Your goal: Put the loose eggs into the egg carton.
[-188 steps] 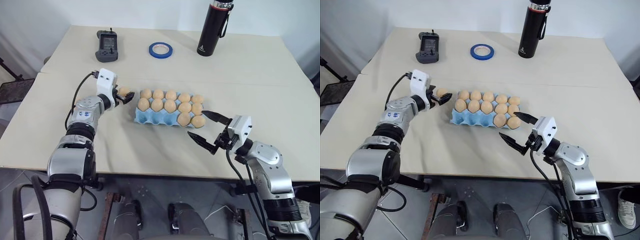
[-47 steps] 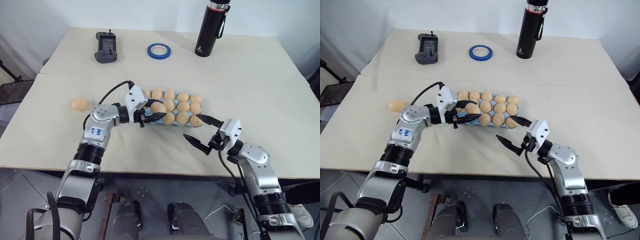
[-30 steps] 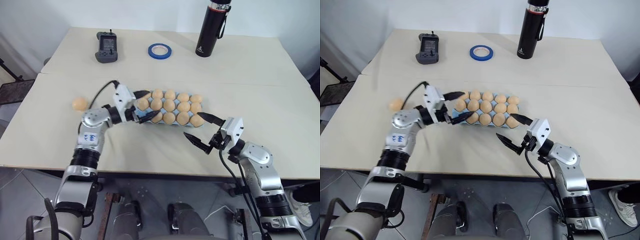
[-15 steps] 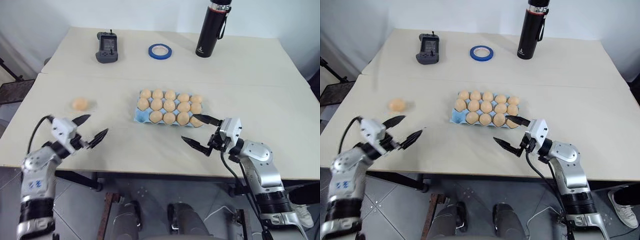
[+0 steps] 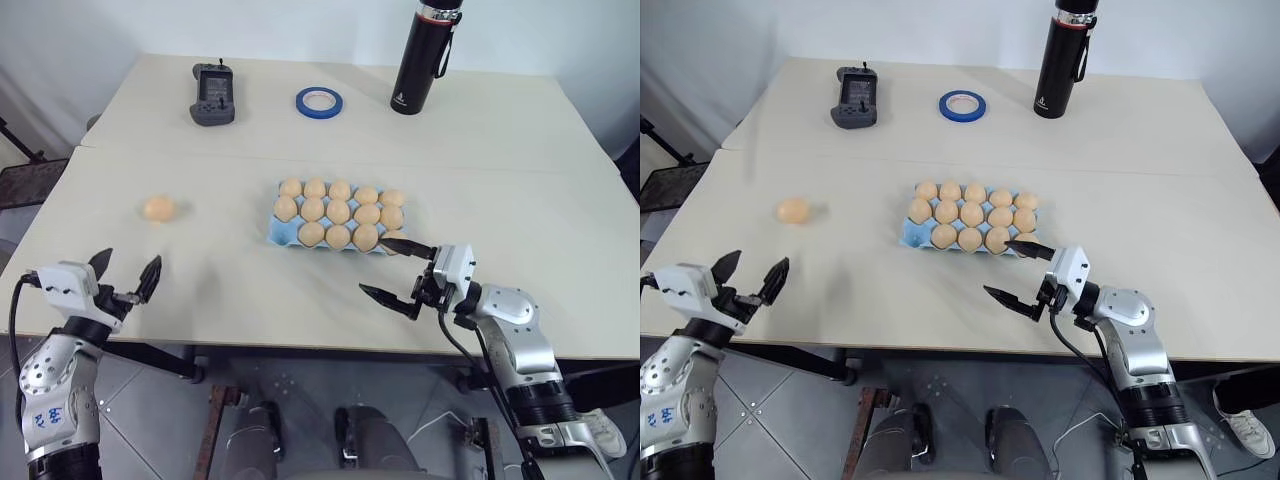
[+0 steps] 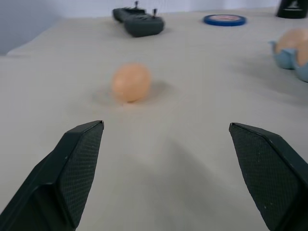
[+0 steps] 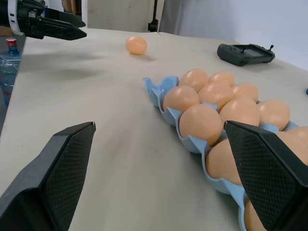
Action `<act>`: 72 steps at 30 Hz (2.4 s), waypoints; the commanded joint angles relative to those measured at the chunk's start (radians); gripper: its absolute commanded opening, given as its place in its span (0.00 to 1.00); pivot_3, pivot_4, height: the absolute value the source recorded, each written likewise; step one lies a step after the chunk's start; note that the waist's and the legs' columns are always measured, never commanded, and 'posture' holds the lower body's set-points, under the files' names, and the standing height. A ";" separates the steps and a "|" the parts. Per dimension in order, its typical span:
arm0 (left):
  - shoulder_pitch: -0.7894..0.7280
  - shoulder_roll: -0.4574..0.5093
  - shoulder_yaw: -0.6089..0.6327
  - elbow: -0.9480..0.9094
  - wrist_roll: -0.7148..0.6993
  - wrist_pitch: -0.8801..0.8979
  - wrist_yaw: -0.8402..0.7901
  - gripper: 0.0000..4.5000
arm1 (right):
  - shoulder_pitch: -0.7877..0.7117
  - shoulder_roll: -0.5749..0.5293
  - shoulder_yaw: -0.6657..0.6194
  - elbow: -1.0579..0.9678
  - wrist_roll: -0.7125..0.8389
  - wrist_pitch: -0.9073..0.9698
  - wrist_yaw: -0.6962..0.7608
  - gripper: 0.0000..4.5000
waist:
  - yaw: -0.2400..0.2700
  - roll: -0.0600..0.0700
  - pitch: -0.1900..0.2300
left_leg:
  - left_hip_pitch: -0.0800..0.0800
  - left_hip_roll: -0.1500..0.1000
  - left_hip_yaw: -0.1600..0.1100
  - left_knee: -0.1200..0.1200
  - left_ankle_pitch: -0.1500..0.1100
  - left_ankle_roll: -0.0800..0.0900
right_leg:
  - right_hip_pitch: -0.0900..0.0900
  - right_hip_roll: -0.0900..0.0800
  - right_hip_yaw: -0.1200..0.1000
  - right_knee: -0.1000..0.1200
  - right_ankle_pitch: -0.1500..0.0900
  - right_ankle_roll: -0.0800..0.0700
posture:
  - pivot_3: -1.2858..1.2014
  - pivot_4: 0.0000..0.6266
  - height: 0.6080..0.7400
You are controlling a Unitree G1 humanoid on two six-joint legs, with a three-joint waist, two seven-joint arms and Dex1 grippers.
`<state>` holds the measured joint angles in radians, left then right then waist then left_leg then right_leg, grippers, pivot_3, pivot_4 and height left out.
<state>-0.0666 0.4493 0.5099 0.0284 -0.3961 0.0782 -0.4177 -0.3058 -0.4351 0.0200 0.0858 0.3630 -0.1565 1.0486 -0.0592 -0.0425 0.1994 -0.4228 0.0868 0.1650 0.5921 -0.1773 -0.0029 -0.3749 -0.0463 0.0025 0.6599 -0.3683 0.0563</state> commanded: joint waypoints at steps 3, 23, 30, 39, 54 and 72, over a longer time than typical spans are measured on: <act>-0.275 0.052 -0.035 0.226 0.061 0.000 0.093 0.98 | -0.046 0.004 -0.012 -0.003 0.021 0.018 -0.004 1.00 | 0.005 -0.001 -0.001 | 0.000 -0.001 -0.002 0.001 0.002 0.000 | 0.001 0.000 -0.002 0.000 0.001 0.000 | 0.52 0.24 1.00; -0.724 0.141 -0.217 0.944 0.213 -0.119 -0.032 0.58 | -0.037 0.038 -0.009 -0.022 0.015 0.006 -0.046 1.00 | 0.004 -0.002 -0.001 | -0.001 0.001 0.004 0.001 0.004 -0.005 | -0.003 0.003 0.002 0.000 0.001 0.002 | 0.52 0.24 1.00; -0.672 0.080 -0.318 0.667 0.184 -0.187 -0.293 0.44 | -0.036 0.033 -0.011 -0.019 0.012 0.004 -0.052 1.00 | 0.007 -0.002 -0.001 | -0.002 0.001 0.004 0.001 0.004 -0.006 | -0.002 0.003 0.001 0.000 0.001 0.002 | 0.52 0.24 1.00; -0.639 0.002 -0.495 0.431 0.168 -0.145 -0.540 0.44 | -0.034 0.035 -0.011 -0.023 0.005 0.002 -0.068 1.00 | -0.002 -0.002 -0.001 | -0.001 0.001 0.005 0.002 0.004 -0.005 | -0.002 0.004 0.004 0.001 0.001 0.002 | 0.52 0.24 1.00; -0.662 -0.005 -0.504 0.562 0.193 -0.191 -0.529 0.94 | 0.022 0.032 -0.009 -0.101 0.009 0.019 -0.120 1.00 | 0.003 -0.002 -0.001 | -0.001 0.001 0.004 0.002 0.003 -0.003 | -0.002 0.003 0.003 0.002 0.001 0.002 | 0.52 0.24 1.00; -0.183 0.234 -0.251 0.110 0.060 -0.048 -0.495 0.99 | 0.002 -0.045 -0.052 -0.008 0.015 0.022 -0.069 1.00 | 0.006 -0.001 -0.001 | -0.001 0.001 0.001 0.001 0.001 -0.001 | -0.001 0.001 0.000 0.001 0.000 0.000 | 0.52 0.24 1.00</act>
<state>-0.2560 0.6750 0.2302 0.2194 -0.3084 0.0209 -0.9382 -0.2966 -0.4649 -0.0063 0.0807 0.3617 -0.1283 0.9647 -0.0535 -0.0437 0.1989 -0.4233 0.0879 0.1652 0.5929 -0.1764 -0.0043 -0.3754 -0.0461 0.0022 0.6610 -0.3679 0.0562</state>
